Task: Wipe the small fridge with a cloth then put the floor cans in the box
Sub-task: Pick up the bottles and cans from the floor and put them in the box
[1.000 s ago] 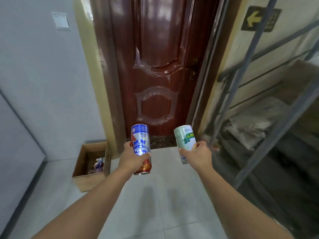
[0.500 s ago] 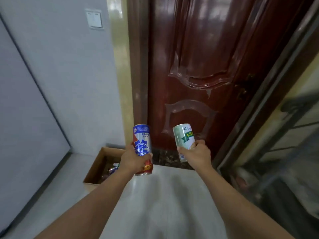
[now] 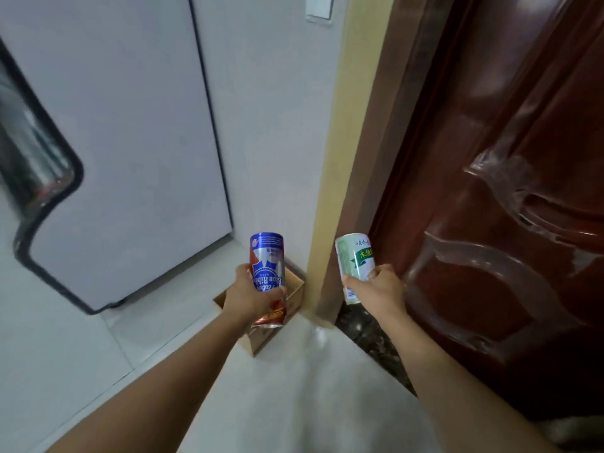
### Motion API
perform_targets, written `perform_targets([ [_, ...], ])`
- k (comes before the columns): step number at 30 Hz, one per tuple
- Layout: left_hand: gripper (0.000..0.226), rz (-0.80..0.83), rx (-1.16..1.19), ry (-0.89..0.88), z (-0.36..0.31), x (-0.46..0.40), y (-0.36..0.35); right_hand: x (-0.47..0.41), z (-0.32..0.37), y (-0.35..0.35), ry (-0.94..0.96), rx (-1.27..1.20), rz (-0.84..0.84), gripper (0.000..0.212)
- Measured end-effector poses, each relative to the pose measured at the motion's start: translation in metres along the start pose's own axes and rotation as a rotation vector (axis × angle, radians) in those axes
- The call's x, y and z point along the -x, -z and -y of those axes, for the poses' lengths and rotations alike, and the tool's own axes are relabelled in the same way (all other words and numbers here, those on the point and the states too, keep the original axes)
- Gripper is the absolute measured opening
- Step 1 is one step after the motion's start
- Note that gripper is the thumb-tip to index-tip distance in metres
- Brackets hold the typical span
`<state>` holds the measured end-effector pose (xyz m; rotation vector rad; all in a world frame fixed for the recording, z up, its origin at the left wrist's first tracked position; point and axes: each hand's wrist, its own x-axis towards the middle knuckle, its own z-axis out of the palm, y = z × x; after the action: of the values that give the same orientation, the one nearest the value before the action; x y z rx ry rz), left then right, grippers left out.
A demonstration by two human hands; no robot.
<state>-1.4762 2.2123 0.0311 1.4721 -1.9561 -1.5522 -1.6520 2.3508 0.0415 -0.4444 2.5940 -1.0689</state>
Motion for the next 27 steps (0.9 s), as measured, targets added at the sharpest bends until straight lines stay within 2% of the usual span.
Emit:
perform_targets([
  [5, 0.084, -0.119, 0.029, 0.123, 0.009, -0.035, 0.004, -0.051, 0.024, -0.045, 0.08, 0.013, 0.16, 0.053],
  [10, 0.082, -0.186, 0.084, 0.196, 0.02, -0.094, 0.008, -0.105, 0.047, -0.1, 0.114, 0.066, 0.29, 0.06],
  [17, 0.08, -0.233, 0.143, 0.292, 0.028, -0.178, 0.014, -0.174, 0.077, -0.172, 0.161, 0.139, 0.347, 0.05],
  [27, 0.078, -0.317, 0.246, 0.503, 0.052, -0.248, 0.004, -0.253, 0.085, -0.26, 0.187, 0.315, 0.565, 0.049],
])
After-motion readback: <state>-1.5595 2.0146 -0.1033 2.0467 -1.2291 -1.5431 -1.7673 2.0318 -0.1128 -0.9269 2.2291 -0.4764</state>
